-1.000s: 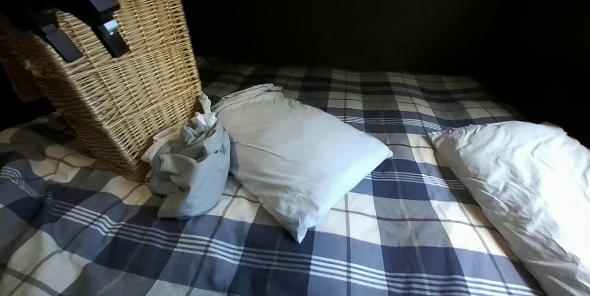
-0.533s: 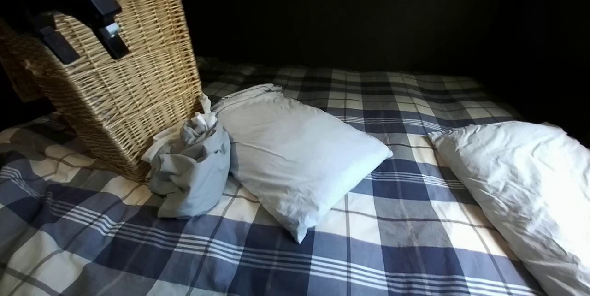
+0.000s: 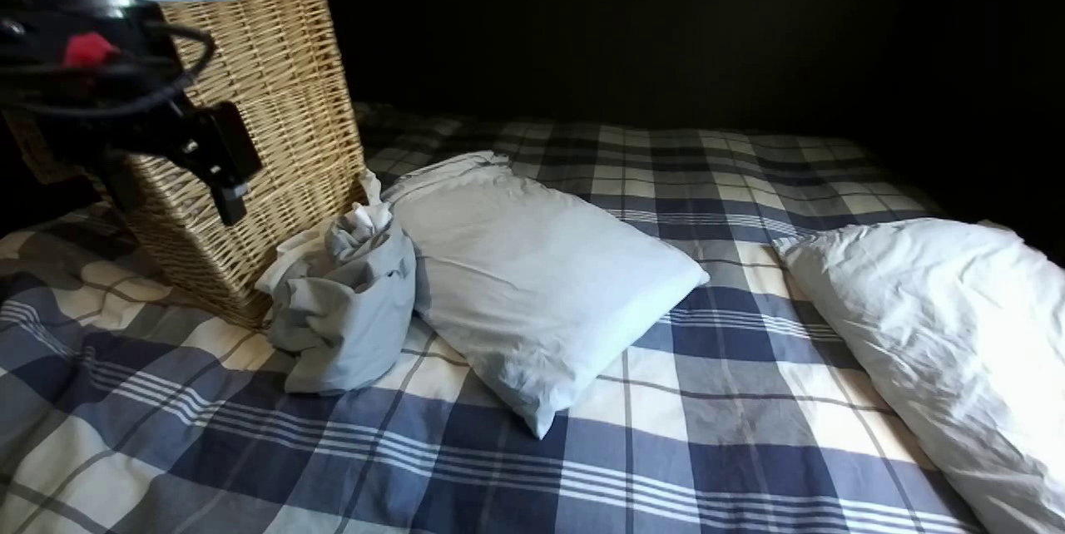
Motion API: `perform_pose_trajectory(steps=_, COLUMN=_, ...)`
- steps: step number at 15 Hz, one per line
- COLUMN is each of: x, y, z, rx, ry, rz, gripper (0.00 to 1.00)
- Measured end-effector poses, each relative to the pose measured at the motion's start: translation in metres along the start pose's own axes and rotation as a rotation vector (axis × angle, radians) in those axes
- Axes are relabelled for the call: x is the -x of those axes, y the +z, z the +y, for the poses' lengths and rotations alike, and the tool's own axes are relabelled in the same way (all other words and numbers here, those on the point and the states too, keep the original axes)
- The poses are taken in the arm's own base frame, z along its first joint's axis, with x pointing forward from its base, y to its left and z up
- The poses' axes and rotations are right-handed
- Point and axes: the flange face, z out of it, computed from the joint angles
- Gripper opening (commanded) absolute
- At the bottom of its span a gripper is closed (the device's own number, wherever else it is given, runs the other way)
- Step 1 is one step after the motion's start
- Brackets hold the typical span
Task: Pick up the gray pillow case and put it in the brown basket
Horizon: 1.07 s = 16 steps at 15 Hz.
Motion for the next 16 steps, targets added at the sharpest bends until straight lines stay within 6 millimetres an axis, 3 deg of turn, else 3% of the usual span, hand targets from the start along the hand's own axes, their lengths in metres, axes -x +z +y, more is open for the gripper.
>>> perform_pose_trajectory(steps=4, x=-0.007, y=0.054, z=0.030, rx=-0.055, ry=0.095, rz=0.002, gripper=1.00)
perform_pose_trajectory(steps=9, x=-0.017, y=0.095, z=0.067, rx=-0.127, ry=0.256, rz=0.065, gripper=1.00)
perform_pose_trajectory(steps=12, x=-0.025, y=0.106, z=0.074, rx=-0.150, ry=0.264, rz=0.053, gripper=1.00)
perform_pose_trajectory(steps=16, x=-0.029, y=0.106, z=0.074, rx=-0.149, ry=0.263, rz=0.053, gripper=1.00)
